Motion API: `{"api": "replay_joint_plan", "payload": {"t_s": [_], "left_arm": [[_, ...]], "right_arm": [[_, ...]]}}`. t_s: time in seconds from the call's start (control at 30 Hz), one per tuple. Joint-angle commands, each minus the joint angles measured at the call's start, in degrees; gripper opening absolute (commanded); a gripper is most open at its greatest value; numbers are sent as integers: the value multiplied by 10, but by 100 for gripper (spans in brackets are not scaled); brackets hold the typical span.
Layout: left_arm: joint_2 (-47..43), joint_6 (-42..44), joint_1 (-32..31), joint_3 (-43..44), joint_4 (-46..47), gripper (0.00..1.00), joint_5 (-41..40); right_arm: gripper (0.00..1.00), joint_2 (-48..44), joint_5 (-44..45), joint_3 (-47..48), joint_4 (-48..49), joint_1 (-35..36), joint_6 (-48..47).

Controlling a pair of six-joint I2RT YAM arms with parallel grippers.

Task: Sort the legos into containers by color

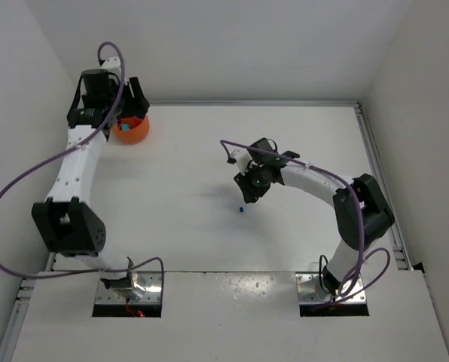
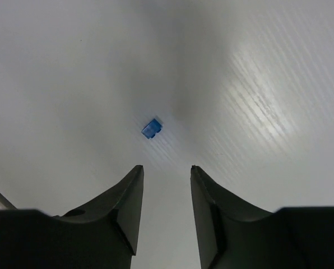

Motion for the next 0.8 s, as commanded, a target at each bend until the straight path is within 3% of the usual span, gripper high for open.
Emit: {"api": "replay_joint_plan", "payload": {"t_s": [0.0,0.27,0.5,0.77], "left_arm": [[-87,-42,-3,-60,39,68,17],[-230,-82,-3,-154,60,75,16],[-249,-93,-3,-173,49,75,3],[-249,-98,-3,-179,44,76,3]], "right_arm": [[41,25,6,22,10,7,65],[45,43,67,8,56,29,181],[46,51,159,-10,69,60,243],[38,71,235,-21,80,105,275]]}}
